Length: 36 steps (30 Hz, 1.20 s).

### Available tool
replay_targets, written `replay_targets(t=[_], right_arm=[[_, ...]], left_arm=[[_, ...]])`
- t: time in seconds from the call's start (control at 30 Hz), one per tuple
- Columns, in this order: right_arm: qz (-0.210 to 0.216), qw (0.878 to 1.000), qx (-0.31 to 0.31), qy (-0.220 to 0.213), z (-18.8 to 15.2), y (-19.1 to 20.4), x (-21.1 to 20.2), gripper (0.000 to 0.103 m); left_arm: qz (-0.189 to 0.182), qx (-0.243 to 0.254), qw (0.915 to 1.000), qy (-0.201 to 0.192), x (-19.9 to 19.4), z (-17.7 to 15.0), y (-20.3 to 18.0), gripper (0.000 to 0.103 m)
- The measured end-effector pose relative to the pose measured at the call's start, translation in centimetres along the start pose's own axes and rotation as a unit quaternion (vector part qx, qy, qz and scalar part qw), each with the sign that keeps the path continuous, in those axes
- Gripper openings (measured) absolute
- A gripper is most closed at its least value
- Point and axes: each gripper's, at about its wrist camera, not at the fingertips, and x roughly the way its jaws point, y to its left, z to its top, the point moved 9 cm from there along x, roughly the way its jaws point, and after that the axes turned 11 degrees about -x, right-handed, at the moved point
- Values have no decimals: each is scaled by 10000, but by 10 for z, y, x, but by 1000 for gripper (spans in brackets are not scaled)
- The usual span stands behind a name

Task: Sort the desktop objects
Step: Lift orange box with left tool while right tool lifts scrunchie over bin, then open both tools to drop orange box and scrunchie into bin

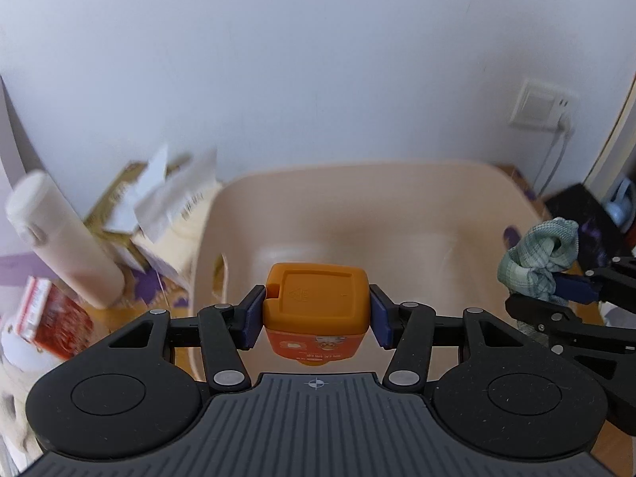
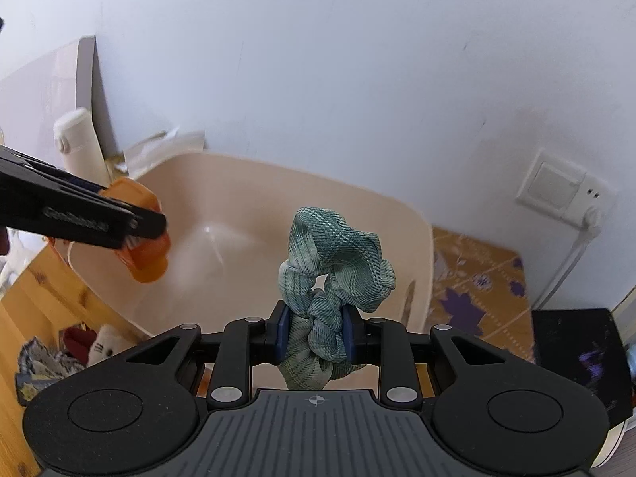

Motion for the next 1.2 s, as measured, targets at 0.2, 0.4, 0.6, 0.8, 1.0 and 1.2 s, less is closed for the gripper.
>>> replay_targets(t=[0.2, 0.4, 0.6, 0.8, 1.0, 1.2], right_arm=[[142, 9995, 23, 285, -14, 3, 19, 27], [139, 9992, 89, 377, -21, 2, 21, 47], [24, 9993, 217, 307, -20, -2, 12, 63], [-70, 9994, 325, 139, -17, -4, -1, 77], [-236, 9983, 511, -129, -16, -8, -23, 91], [-306, 9976, 561, -268, -22, -7, -44, 99]], left_arm=[[3, -3, 9992, 401, 20, -17, 1, 54], [16, 16, 9982, 604, 25, -26, 2, 55], [-120, -66, 9986, 513, 16, -23, 0, 68], [-94, -178, 9991, 361, 0, -17, 8, 74], [-231, -241, 9993, 165, -27, -13, 20, 78], [-369, -239, 9990, 59, -54, -18, 28, 79]])
